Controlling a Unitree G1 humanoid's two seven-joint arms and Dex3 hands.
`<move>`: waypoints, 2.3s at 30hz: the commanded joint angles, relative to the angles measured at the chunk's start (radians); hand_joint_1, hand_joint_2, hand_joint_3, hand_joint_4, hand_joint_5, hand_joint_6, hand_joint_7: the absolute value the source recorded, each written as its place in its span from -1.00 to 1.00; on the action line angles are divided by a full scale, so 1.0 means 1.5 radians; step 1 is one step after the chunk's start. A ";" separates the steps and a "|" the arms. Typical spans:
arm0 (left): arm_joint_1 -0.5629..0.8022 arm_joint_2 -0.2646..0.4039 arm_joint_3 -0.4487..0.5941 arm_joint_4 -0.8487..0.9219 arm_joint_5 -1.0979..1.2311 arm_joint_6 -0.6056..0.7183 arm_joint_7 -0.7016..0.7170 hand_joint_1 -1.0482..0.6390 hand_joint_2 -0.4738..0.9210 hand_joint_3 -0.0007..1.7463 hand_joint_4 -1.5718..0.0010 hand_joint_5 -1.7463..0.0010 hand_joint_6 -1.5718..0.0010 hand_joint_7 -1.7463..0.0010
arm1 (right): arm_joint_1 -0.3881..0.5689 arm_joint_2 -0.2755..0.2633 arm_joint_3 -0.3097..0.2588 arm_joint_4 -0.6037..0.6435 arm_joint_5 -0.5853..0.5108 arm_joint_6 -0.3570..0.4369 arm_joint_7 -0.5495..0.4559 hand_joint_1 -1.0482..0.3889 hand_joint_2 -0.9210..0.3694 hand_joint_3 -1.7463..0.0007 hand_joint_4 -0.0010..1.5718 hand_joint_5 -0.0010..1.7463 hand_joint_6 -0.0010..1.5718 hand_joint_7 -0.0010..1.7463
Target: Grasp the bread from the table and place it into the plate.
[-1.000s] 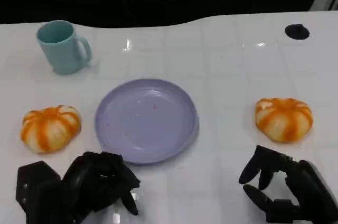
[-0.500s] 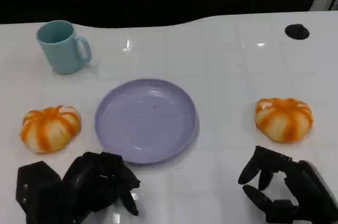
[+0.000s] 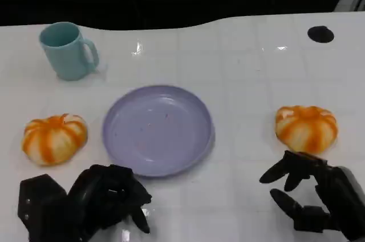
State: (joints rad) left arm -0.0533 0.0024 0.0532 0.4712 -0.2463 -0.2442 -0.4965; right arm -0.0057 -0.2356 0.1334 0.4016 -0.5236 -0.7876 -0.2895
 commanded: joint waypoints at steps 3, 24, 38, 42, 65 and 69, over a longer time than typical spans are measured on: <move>-0.007 0.008 0.004 0.013 -0.002 -0.009 -0.007 -1.00 0.82 -1.00 -0.98 0.02 -1.00 0.39 | -0.012 -0.036 -0.021 -0.052 -0.072 0.048 -0.053 -0.01 -0.79 0.51 -0.27 0.05 -0.06 -0.44; -0.010 0.007 0.006 0.017 0.001 -0.003 0.001 -1.00 0.83 -0.99 -0.99 0.02 -1.00 0.37 | -0.020 -0.098 0.011 -0.209 -0.276 0.372 -0.029 -0.13 -0.95 0.93 -0.86 -0.70 -0.55 -1.00; -0.006 0.007 0.004 0.016 0.002 -0.009 -0.001 -1.00 0.83 -0.99 -0.98 0.02 -1.00 0.38 | -0.071 -0.105 0.063 -0.196 -0.307 0.481 0.023 0.02 -0.77 1.00 -1.00 -0.54 -0.60 -0.99; -0.004 0.006 0.003 0.011 0.004 -0.006 0.003 -1.00 0.83 -0.99 -0.99 0.01 -1.00 0.37 | -0.089 -0.103 0.076 -0.176 -0.300 0.495 0.035 0.06 -0.76 1.00 -1.00 -0.57 -0.60 -1.00; 0.001 0.005 0.005 0.010 -0.001 -0.011 -0.003 -1.00 0.82 -1.00 -0.99 0.01 -1.00 0.37 | -0.262 -0.098 0.144 0.078 -0.248 0.512 0.047 0.12 -0.79 0.98 -1.00 -0.60 -0.62 -1.00; 0.005 0.008 0.000 0.003 0.009 -0.011 0.005 -1.00 0.83 -1.00 -0.99 0.01 -1.00 0.36 | -0.288 -0.093 0.154 0.115 -0.231 0.511 0.059 0.14 -0.80 0.99 -0.98 -0.61 -0.62 -1.00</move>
State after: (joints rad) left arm -0.0548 -0.0006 0.0539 0.4911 -0.2439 -0.2592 -0.5007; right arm -0.4102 -0.3713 0.3548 0.5412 -0.8891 -0.0235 -0.2172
